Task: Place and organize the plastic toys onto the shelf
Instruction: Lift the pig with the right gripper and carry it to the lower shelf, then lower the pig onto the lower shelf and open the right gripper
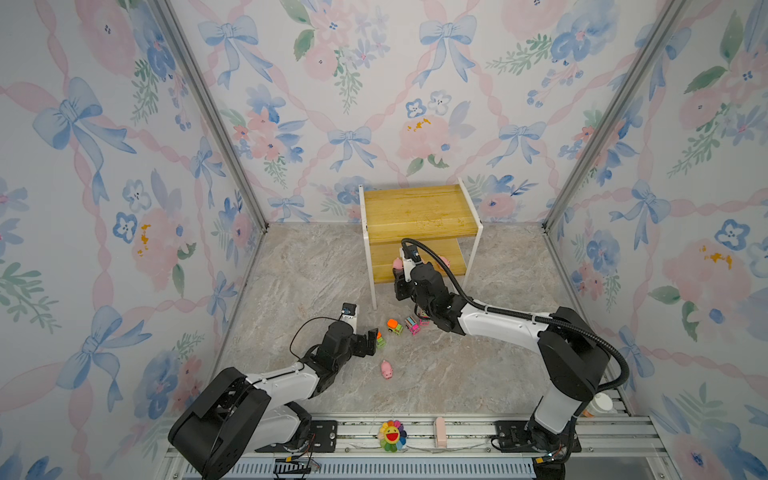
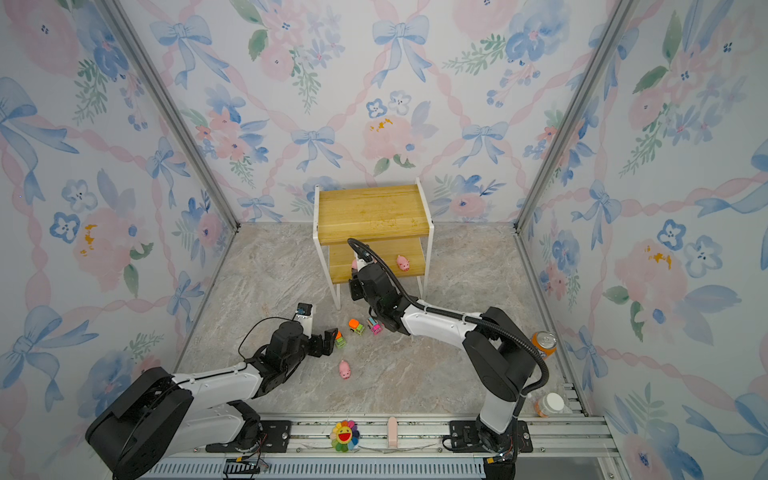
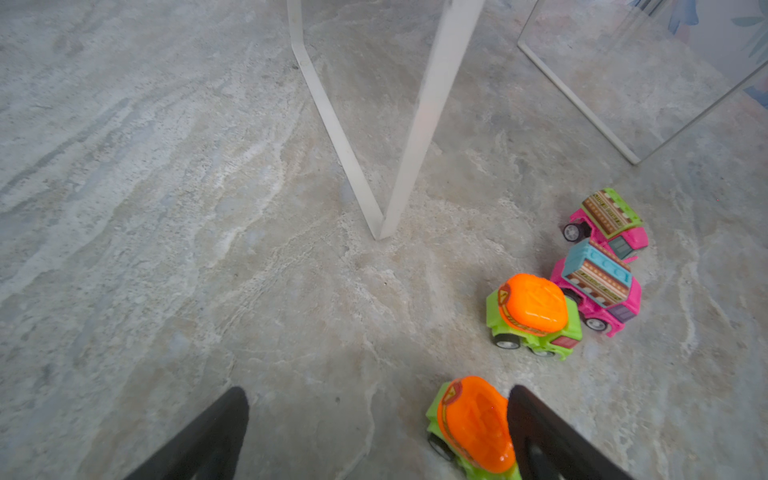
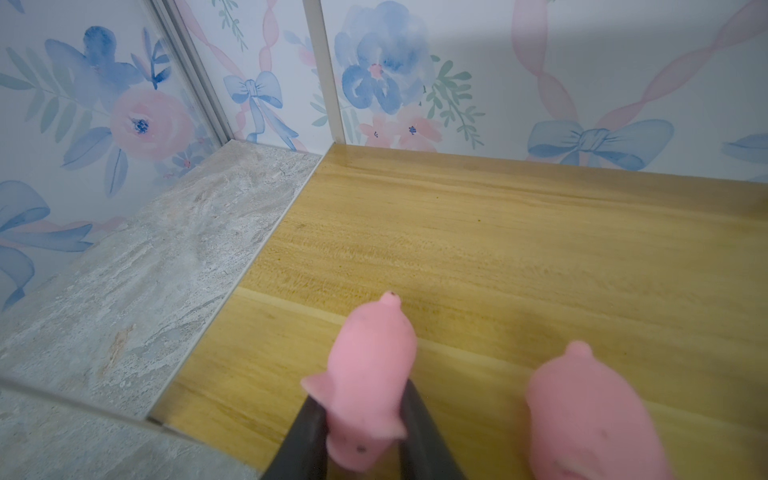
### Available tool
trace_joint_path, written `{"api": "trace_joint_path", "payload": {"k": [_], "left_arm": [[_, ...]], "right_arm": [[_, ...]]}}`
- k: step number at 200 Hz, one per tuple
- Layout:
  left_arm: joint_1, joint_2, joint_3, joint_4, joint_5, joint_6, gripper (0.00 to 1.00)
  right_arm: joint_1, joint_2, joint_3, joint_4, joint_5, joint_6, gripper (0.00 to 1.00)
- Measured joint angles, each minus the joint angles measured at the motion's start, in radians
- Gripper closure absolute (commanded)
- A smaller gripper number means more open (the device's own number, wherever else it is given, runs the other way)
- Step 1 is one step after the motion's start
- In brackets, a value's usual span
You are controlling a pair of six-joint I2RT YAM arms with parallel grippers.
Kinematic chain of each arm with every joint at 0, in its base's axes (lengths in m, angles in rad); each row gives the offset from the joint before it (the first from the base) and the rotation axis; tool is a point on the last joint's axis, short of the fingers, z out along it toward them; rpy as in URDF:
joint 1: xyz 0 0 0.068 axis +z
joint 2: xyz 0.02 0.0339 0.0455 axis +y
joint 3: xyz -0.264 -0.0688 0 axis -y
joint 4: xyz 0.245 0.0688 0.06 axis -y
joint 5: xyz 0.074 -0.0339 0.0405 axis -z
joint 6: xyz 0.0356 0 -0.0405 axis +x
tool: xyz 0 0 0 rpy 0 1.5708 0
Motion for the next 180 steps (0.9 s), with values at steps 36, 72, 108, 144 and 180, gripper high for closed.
{"api": "trace_joint_path", "payload": {"k": [36,72,108,144,180], "left_arm": [[0.0,0.0,0.0,0.0,0.0,0.0,0.02],[0.0,0.0,0.0,0.0,0.0,0.0,0.02],[0.0,0.0,0.0,0.0,0.0,0.0,0.02],[0.0,0.0,0.0,0.0,0.0,0.0,0.02],[0.0,0.0,0.0,0.0,0.0,0.0,0.02]], "right_arm": [[-0.003,0.0,0.0,0.0,0.0,0.0,0.66],[-0.003,0.0,0.0,-0.001,0.0,0.0,0.65],[-0.003,0.001,0.0,-0.002,0.0,0.0,0.62],[-0.003,0.001,0.0,-0.008,0.0,0.0,0.59],[-0.003,0.0,-0.003,-0.008,0.0,0.0,0.56]]}}
